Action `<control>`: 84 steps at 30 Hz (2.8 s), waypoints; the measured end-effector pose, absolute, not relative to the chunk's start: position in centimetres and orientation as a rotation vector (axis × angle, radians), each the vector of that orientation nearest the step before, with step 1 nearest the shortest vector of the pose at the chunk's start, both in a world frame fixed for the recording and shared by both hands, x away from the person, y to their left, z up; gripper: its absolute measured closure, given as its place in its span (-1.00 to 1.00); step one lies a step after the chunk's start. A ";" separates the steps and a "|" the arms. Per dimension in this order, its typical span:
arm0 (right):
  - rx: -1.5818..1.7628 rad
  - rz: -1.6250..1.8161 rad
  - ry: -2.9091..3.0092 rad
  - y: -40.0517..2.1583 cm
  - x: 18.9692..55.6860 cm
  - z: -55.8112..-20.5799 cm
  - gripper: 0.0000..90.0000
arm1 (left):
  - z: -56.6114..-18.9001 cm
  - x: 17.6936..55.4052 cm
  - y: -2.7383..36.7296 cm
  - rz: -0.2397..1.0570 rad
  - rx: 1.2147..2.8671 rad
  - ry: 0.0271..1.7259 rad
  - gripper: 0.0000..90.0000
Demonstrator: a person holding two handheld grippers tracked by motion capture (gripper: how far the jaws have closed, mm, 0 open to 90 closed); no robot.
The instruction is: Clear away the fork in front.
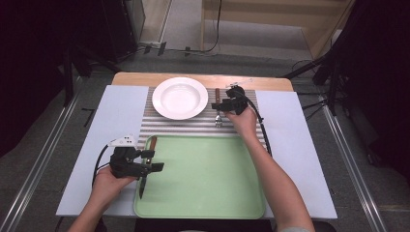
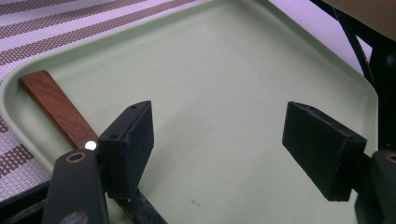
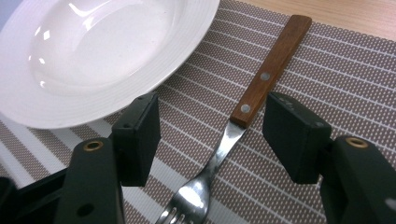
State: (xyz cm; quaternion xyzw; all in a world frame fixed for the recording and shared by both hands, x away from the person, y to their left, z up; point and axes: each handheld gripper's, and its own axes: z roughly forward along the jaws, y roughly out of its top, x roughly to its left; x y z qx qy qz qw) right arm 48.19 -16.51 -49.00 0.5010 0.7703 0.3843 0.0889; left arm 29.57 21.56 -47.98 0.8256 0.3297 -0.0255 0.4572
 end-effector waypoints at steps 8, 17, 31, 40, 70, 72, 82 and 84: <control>1.527 1.106 2.247 -16.0 49.4 -49.5 -0.12 | -48.0 29.6 21.5 -0.064 2.041 0.814 -0.45; 1.575 1.034 2.200 -15.3 50.1 -50.7 0.13 | -48.0 29.6 21.6 -0.058 2.038 0.815 -0.45; 1.579 0.856 2.148 -13.5 49.5 -50.9 0.53 | -48.1 29.7 21.6 -0.050 2.040 0.818 -0.45; 1.639 0.877 2.063 -13.3 49.1 -51.2 0.61 | -48.0 29.7 21.6 -0.048 2.041 0.821 -0.45; 1.614 0.893 2.090 -13.6 49.1 -51.1 0.68 | -48.1 29.8 21.9 -0.048 2.039 0.829 -0.45; 1.583 0.901 2.099 -13.8 49.0 -51.2 0.68 | -48.1 29.8 21.9 -0.050 2.040 0.829 -0.45; 1.622 0.986 2.085 -14.5 49.0 -51.4 0.70 | -48.1 29.9 21.8 -0.056 2.037 0.834 -0.45; 1.654 1.006 2.083 -14.9 49.1 -51.3 0.70 | -48.1 29.9 21.9 -0.056 2.037 0.834 -0.45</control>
